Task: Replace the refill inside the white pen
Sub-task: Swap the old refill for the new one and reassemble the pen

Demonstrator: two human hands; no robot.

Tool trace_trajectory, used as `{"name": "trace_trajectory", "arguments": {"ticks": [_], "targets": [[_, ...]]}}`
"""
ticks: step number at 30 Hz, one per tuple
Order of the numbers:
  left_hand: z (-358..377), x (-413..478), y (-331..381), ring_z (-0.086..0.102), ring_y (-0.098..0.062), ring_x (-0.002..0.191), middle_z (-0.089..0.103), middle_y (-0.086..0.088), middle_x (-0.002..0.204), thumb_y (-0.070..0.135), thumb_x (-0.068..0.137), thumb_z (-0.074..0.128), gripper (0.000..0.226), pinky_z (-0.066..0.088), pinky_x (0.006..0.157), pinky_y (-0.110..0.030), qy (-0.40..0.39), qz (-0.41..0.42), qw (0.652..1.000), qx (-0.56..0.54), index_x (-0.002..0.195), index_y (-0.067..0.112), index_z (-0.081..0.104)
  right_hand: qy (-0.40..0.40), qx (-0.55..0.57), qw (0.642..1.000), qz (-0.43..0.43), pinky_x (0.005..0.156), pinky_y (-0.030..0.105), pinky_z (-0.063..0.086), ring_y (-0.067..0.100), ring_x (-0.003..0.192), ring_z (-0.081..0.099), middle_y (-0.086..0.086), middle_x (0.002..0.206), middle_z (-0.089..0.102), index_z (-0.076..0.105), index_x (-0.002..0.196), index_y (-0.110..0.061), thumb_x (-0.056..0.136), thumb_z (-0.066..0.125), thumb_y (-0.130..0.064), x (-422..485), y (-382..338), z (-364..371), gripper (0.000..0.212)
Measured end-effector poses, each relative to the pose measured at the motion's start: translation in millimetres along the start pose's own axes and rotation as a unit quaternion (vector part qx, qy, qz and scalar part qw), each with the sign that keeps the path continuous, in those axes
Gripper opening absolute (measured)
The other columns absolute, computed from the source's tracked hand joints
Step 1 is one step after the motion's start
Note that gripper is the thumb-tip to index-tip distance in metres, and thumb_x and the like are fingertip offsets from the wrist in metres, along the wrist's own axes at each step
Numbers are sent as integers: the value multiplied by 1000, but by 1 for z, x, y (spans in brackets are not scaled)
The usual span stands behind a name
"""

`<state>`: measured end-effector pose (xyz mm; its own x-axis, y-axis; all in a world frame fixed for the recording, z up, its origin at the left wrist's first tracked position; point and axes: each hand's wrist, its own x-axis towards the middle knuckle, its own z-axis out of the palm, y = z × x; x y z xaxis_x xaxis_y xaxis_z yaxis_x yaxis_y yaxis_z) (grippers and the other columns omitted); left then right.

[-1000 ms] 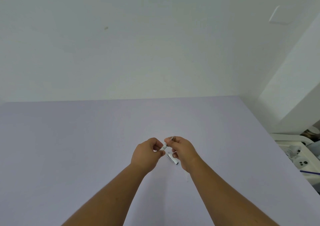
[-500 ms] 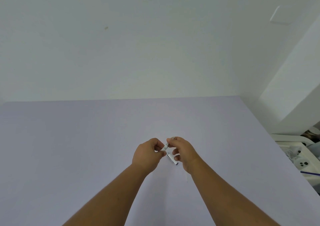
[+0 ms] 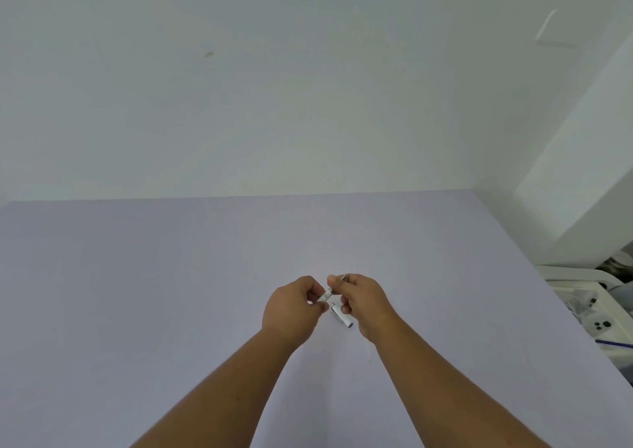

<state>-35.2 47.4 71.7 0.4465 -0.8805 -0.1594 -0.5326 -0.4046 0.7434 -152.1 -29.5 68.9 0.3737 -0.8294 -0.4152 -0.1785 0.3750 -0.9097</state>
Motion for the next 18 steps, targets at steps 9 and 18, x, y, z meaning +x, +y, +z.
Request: {"name": "trace_trajectory", "arguments": {"ticks": [9,18], "targets": [[1,7,-8,58,-3,67,63,14,77,26,77,72,17,43,54,-19,-10,-55,997,-49,88,32,60,-15,-53,998,5,62,24,46,11,61,49,-4,82,70,69,82,-20,81,68,-38,11,0,-1,19],[3,17,-23,66,-15,61,65,-5,90,20,89,63,9,58,60,-28,-98,-217,926,-293,97,17,66,48,-441,896,-20,69,26,46,20,84,62,4,97,71,69,89,-15,86,48,-16,57,37,-17,21]]}}
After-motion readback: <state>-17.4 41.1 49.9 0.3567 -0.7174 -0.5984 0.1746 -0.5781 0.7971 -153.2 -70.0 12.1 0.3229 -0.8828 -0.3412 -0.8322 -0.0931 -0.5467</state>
